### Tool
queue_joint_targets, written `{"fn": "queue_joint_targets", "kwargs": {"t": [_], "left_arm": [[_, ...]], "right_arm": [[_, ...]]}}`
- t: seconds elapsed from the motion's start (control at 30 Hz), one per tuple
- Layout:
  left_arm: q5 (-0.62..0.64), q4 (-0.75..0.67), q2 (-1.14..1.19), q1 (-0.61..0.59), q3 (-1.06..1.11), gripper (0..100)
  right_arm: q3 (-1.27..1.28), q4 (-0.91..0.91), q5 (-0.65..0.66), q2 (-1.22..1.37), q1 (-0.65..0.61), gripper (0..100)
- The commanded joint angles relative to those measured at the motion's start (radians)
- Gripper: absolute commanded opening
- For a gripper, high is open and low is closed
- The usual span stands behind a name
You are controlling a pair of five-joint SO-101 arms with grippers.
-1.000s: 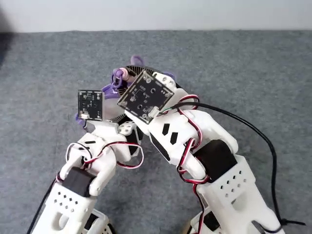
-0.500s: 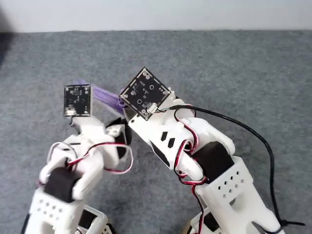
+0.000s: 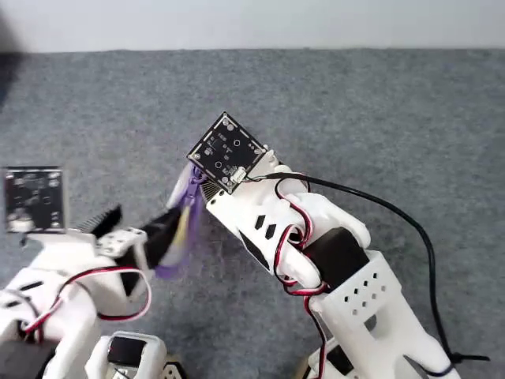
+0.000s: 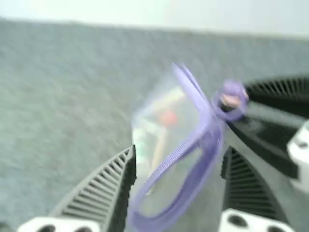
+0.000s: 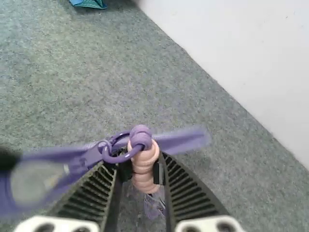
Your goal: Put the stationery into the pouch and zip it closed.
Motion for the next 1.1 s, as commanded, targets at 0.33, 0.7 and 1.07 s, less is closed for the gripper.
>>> {"fn": "queue_joint_targets", "kwargs": {"t": [0.33,0.7,1.07], "left_arm": [[0.009,-0.144,-0.014,-0.186,0.042,28],[0.014,0.084,-0.014,0.051,-0.024,28],[0.066,0.084,-0.014,0.161,-0.007,28]], "right_arm": [[-0.014,-0.005,-0.008,-0.013,0.004,0.7],[-0.012,-0.153,0.080,-0.012,0.010,0.7],[-0.014,-0.354,0.101,-0.010,0.005,0.7]]}}
